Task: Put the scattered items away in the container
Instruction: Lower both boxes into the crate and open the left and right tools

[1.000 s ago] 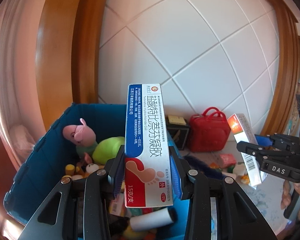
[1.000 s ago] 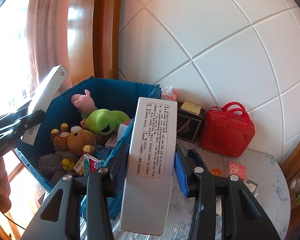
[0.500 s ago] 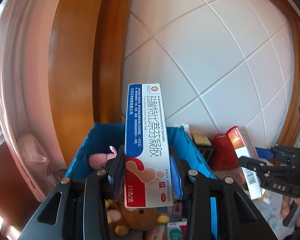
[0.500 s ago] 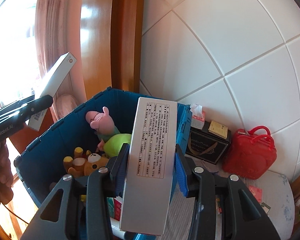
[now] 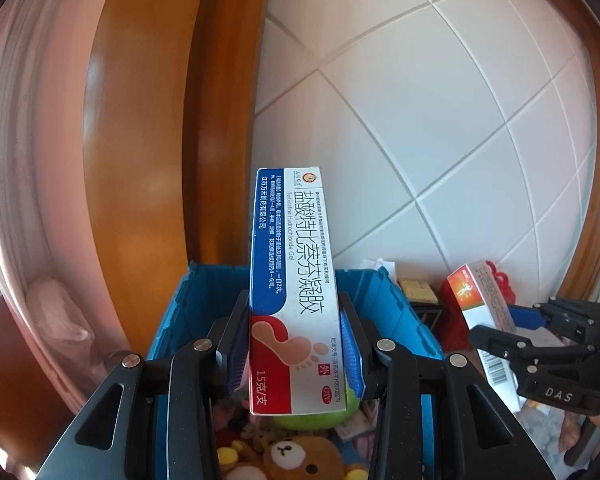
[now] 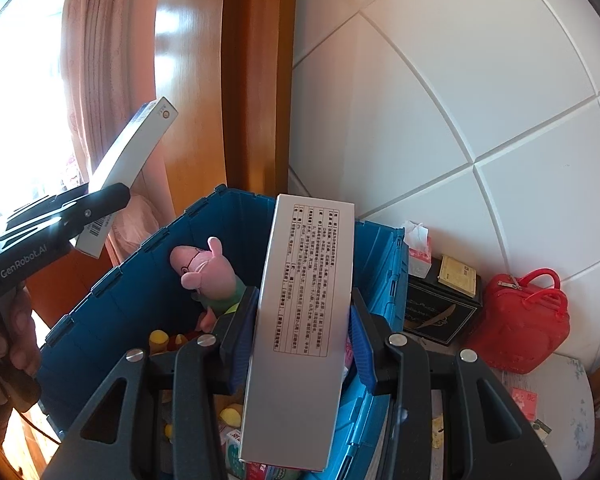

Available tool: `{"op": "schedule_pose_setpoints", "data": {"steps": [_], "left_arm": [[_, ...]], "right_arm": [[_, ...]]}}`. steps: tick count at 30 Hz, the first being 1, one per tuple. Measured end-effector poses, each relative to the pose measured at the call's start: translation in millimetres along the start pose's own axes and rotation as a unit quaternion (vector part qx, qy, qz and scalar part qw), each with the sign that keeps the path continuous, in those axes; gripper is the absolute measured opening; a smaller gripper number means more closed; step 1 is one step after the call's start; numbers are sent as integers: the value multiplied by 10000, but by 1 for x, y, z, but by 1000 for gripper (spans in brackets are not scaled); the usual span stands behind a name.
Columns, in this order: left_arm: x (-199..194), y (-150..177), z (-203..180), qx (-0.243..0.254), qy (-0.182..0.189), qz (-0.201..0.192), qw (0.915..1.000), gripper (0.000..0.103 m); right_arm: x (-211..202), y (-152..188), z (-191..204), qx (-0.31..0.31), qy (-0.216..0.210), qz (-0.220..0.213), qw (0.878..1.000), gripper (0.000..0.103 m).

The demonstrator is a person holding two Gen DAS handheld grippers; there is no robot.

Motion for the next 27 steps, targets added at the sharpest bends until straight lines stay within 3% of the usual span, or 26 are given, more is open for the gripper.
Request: {"op": "schedule_pose_setpoints", "data": {"steps": [22,24,25,26,27], "left_arm": [[30,1,0,-24,166,82,9998,41],[31,0,-1,-21,191,109,9998,77],[28,-1,-1,-15,141,27,9999,95],[25,-2,0,-5,82,-72,9999,98],[23,-3,1,-10,59,-108,9999,98]], "right_arm": [[21,5,-3,163,1,167,9997,43],[24,5,-2,104,36,104,9999,54],[23,5,-1,59,72,66,9999,85],[20,5,-1,45,85,-8,10000,103],[18,5,-1,36,108,-89,9999,103]]}}
Point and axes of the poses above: each gripper's, at about its wrist camera, not at the fingertips, and x roughly the way its jaws point, z to its left, y to its underside, the point moved 5 cm from there along x, roughly the way its jaws point, and after that the axes turned 11 degrees about -z, right-handed, at the moved point
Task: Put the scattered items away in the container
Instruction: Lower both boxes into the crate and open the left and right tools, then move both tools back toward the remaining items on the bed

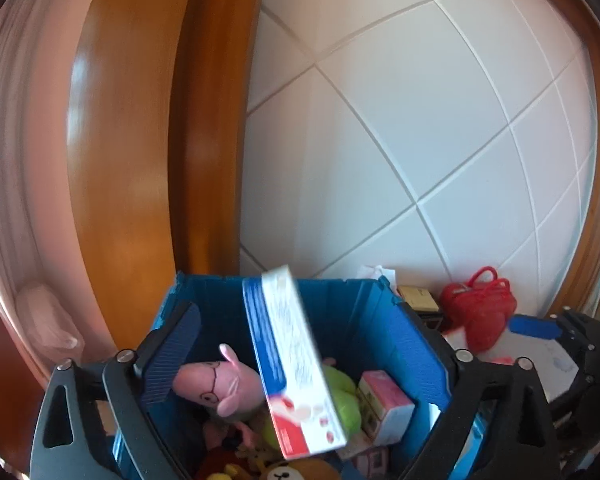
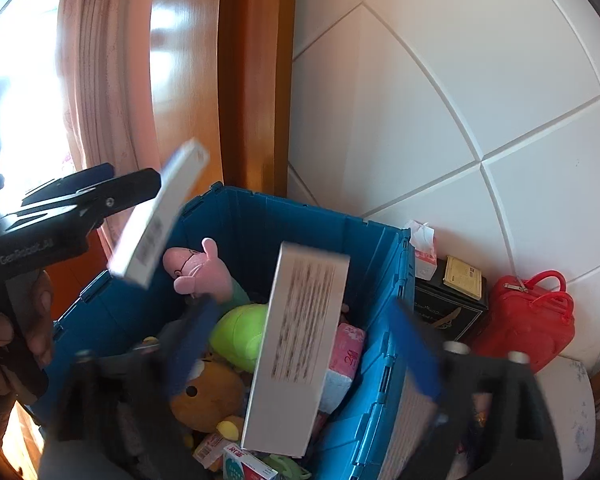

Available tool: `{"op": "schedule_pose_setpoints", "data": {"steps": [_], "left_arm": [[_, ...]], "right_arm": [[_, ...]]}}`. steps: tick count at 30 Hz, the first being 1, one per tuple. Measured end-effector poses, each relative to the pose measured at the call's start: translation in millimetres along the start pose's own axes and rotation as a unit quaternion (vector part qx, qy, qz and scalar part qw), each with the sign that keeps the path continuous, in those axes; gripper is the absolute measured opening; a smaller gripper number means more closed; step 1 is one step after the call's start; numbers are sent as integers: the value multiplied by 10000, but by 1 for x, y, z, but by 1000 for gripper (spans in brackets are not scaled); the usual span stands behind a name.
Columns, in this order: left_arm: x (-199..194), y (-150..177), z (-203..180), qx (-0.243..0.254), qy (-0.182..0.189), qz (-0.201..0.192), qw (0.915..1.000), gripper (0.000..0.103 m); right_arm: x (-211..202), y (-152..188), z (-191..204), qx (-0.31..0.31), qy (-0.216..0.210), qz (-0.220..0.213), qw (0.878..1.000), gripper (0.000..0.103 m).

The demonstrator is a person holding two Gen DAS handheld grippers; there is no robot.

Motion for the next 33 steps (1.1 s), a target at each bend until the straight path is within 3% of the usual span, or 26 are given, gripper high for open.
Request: {"op": "schedule_pose_setpoints", "data": {"steps": [7,16,22,33], "left_arm": [[-4,8,6,-65,-83,45,9999,98],[-20,21,-25,33,132,132,9998,98],[-30,39,-79,249,462,303,9982,98],[-60,64,-205,571,813,595,9933,98]], "right_arm": [[-11,5,-2,27,8,-64,10000,103],[-56,24,-24,208,-3,68,9998,103],[-104,57,-60,471,203,16,9987,103],[-181,114,-161,994,687,62,9927,103]]}}
Point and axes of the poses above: each gripper's, at about its wrist camera, not at the fingertips, and x roughly the way its jaws point, z to its left, y to its underside, the point moved 5 cm from there along x, roughly the way its jaws point, and after that the axes turned 11 degrees about -z, right-handed, at the moved point
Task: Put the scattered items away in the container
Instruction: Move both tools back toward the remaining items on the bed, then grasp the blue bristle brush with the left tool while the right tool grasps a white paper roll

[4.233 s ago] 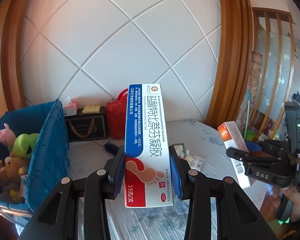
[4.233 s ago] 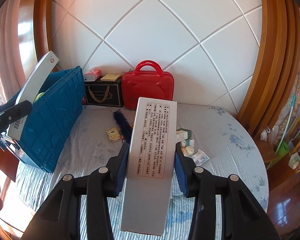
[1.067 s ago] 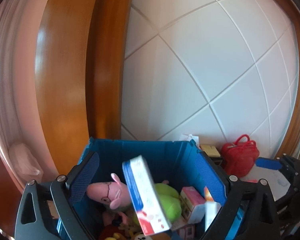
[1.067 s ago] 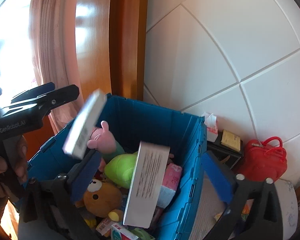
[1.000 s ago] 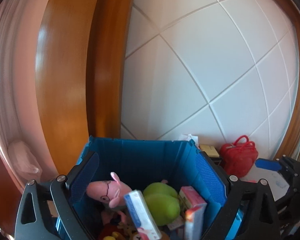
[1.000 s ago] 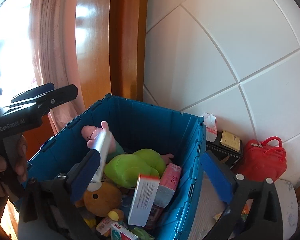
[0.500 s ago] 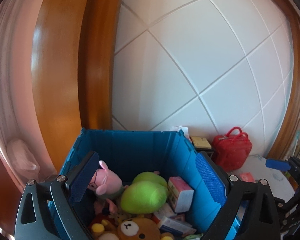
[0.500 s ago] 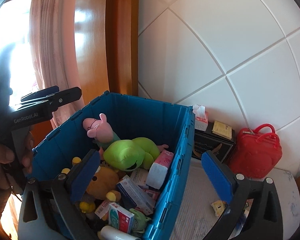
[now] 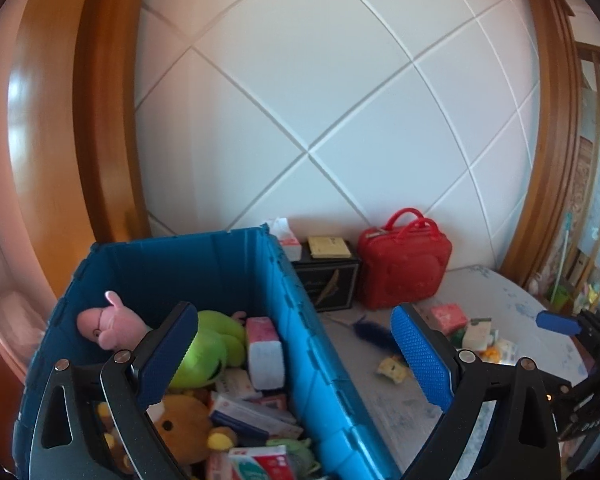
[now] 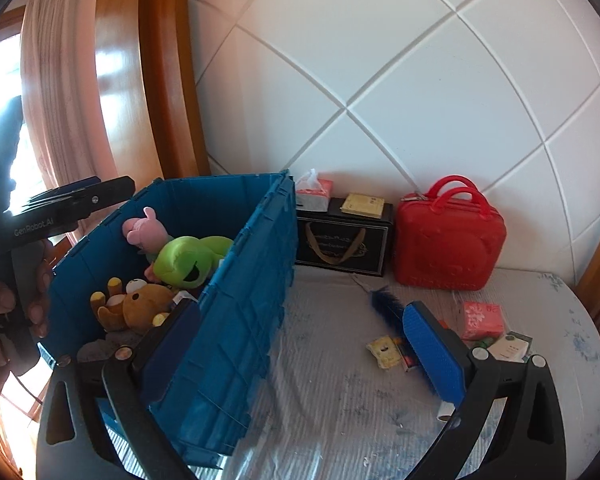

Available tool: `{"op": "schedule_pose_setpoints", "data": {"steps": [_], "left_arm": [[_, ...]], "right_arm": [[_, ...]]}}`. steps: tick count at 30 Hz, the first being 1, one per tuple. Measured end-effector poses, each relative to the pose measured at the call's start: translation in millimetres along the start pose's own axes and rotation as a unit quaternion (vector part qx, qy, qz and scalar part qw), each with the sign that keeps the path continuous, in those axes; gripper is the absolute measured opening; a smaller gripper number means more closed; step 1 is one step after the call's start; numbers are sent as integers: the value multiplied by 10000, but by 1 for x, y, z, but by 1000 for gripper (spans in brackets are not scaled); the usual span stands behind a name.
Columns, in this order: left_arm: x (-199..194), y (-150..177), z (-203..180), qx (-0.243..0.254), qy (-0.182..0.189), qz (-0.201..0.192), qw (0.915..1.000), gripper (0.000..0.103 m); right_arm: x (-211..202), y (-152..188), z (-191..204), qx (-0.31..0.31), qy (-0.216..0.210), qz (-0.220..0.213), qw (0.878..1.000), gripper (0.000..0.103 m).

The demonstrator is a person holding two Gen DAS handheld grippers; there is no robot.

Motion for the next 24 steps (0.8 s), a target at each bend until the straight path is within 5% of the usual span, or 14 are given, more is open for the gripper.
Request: {"op": "schedule_pose_setpoints", "data": {"steps": [12,24], "left_arm": [[48,27,-154,-38,409,727,9965,98],[169,117,-229,-115,405,1839,9820,98]], "right_arm": [[-47,55,-131,-138,482,382,9980,103],[7,154,-226,172,619,1049,9924,103]]}}
Point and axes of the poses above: each gripper's, at about its wrist camera, not at the fingertips, and x roughly the way its jaws point, z to its left, y to its underside, the point moved 5 cm from there along x, roughly the way its jaws point, and after that the axes turned 11 degrees about -z, right-handed, at the moved point
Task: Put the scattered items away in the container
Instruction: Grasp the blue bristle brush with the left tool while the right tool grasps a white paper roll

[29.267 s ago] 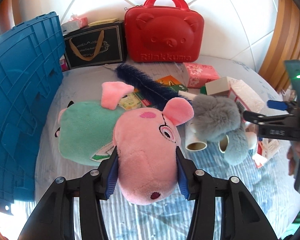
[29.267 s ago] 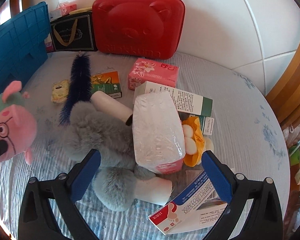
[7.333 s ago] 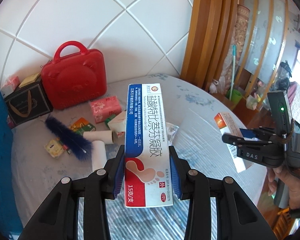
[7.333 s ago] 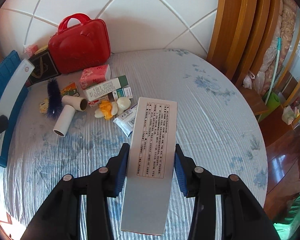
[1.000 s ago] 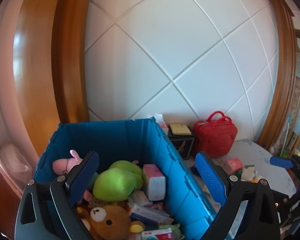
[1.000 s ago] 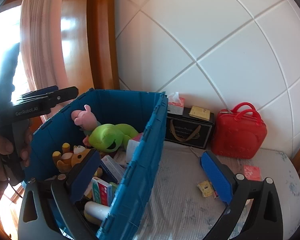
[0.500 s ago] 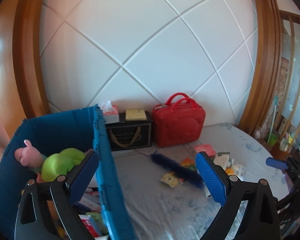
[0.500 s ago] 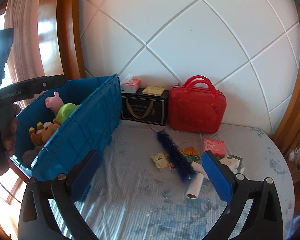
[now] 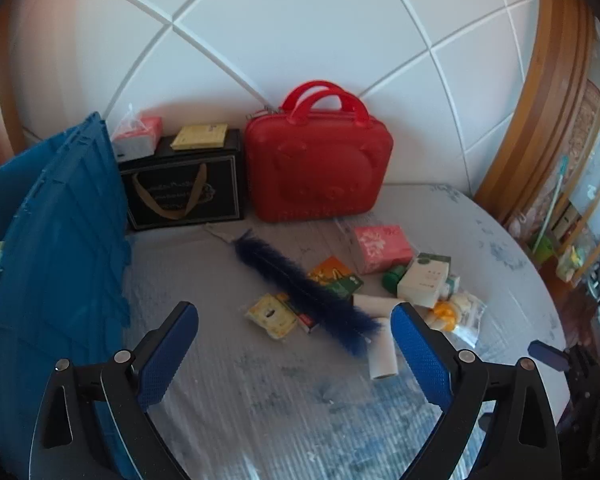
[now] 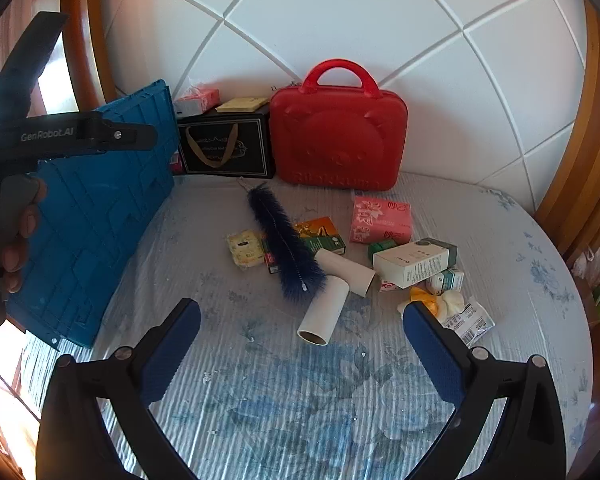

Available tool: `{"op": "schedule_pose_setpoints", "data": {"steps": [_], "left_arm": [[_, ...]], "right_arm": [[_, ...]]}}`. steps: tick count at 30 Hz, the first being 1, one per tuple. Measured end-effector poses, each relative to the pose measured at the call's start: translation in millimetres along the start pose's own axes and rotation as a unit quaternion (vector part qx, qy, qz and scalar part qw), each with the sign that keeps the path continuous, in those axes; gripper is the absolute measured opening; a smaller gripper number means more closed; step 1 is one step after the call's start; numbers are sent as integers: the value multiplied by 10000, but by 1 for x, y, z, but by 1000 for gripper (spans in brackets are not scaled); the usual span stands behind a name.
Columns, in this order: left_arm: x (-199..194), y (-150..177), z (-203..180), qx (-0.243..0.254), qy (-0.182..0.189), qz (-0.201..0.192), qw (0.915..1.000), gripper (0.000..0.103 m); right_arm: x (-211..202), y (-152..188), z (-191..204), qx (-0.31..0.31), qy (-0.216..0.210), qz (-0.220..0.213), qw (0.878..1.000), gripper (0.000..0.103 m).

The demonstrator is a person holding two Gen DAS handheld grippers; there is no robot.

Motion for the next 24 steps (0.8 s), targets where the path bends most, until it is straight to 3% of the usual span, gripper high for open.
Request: {"op": "schedule_pose_setpoints", "data": {"steps": [13,16,24], "left_arm": [[155,72,-36,110,-78,1098,9939,95],[190,75,-25,1,-264,1208,9923,95],[267,67,33,-847,-537,1499,9836,94]], "right_arm": [[113,66,-36,75,213,401,9989,103],[132,75,-35,-43,190,393,9990,103],[174,80,-37,-82,102,281,9995,103]]}}
Point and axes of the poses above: each gripper's, at about its wrist camera, not at the fingertips, and x roughly the way its jaws point, z to its left, y to its underside, the point moved 5 cm from there along x, roughly the way its jaws point, and after that the axes turned 11 degrees about -z, right-handed, at the moved point
